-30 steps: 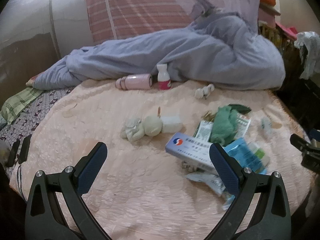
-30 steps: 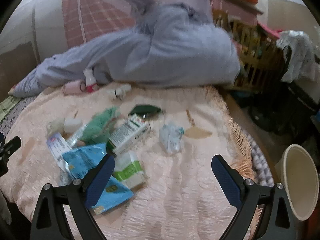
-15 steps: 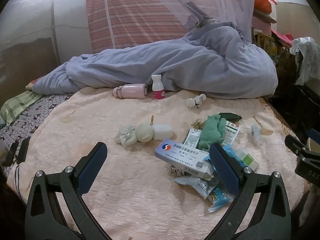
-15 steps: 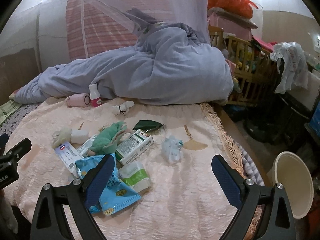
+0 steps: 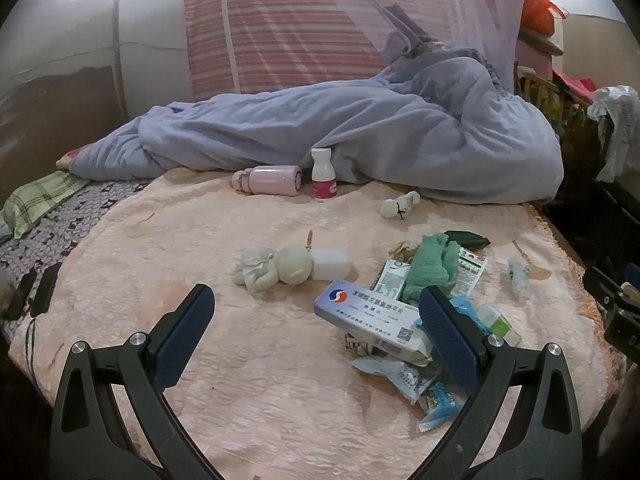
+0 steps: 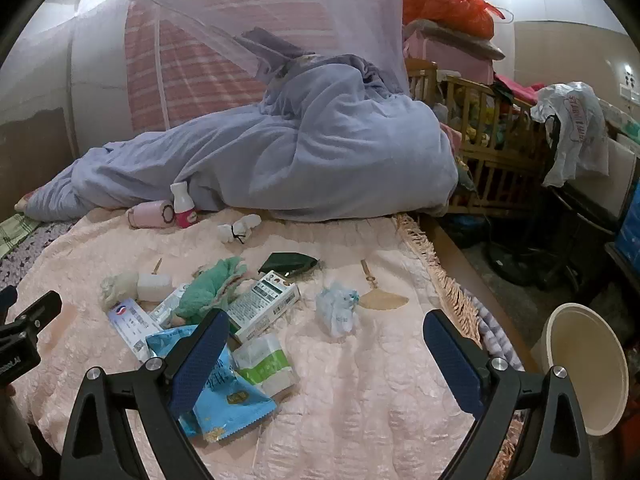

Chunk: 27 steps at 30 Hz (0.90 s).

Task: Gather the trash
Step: 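Move both tools over the trash pile on the bed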

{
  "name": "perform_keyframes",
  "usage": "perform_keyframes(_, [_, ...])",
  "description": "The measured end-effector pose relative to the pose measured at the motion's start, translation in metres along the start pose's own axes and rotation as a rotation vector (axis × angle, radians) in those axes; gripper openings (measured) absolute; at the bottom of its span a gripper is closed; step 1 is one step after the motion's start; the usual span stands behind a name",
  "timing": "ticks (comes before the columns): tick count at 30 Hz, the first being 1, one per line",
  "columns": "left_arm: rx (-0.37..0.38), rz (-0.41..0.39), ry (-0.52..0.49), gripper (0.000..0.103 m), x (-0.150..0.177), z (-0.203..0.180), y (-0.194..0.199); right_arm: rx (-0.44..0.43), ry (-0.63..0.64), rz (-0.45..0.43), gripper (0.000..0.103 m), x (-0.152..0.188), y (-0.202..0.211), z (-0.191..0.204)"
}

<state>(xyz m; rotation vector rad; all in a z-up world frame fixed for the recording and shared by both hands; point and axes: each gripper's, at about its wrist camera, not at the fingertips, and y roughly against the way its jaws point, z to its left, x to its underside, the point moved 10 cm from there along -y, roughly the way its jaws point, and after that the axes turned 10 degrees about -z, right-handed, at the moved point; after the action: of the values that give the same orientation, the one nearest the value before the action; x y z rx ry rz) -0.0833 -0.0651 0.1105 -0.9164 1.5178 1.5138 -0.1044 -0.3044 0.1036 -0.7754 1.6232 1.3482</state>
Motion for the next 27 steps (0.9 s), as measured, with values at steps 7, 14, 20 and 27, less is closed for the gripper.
perform_keyframes(7, [0.004,0.004,0.013,0.102,-0.0005,0.0017,-0.0007,0.0,0.016,-0.01,0.097,-0.0013,0.0005,0.002])
perform_keyframes(14, [0.006,0.006,0.017,0.102,0.0,0.0016,-0.001,-0.007,0.023,-0.027,0.097,-0.0017,0.0023,0.0036])
perform_keyframes(20, [0.012,0.015,0.019,0.102,0.0004,0.001,-0.0038,-0.005,0.031,-0.021,0.097,-0.0008,0.0012,0.0025])
perform_keyframes(27, [0.003,0.022,0.011,0.102,-0.0014,0.0048,-0.0088,-0.003,0.019,-0.021,0.097,-0.0001,-0.0001,-0.0034])
